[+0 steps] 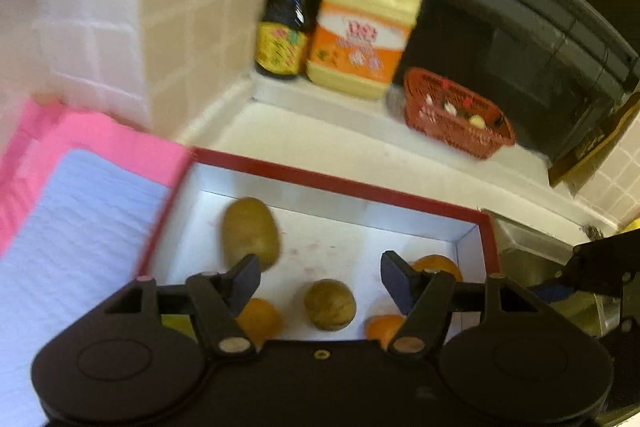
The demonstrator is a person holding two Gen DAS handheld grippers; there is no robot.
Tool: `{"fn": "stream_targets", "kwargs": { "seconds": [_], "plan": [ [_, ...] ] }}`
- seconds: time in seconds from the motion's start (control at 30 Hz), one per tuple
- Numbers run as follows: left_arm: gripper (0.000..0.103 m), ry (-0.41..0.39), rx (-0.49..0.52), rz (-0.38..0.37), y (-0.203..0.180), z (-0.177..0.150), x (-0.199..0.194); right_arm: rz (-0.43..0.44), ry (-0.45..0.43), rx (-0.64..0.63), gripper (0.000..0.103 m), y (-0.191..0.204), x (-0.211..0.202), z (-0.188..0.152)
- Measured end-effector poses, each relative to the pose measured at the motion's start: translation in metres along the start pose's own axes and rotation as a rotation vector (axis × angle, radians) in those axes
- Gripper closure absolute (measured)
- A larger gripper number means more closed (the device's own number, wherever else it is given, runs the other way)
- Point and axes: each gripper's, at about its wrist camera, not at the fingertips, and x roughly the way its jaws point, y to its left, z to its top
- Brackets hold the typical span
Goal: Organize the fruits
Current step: 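Open both tools to release the pepino and orange into the box, then move both open tools back toward the small orange fruit and green apple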
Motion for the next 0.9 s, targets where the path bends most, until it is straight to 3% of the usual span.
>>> {"fn": "stream_targets", "kwargs": {
  "seconds": [0.2, 0.37, 0.5, 0.67, 0.9],
  "plan": [
    [0.024, -0.114, -0.04, 0.09, 0.028, -0.011, -0.075, -0.001, -0.065, -0.034, 0.038, 0.012, -0.028, -0.001],
    [0.023, -0.221, -0.036, 0.277, 0.06, -0.036, -0.157, 0.023, -0.12, -0.12, 0.034, 0.04, -0.046, 0.011],
    [0.022, -0.27, -0.127, 0.445, 0.095, -0.069, -0.228, 0.08, -0.153, -0.186, 0.031, 0.075, -0.048, 0.033],
    [0.022, -0.279, -0.289, 0.627, 0.132, -0.13, -0.299, 0.205, -0.152, -0.256, 0.03, 0.133, -0.033, 0.064],
    [0.022, -0.207, -0.472, 0.724, 0.16, -0.214, -0.332, 0.364, -0.085, -0.418, 0.029, 0.243, -0.01, 0.076]
  ]
}}
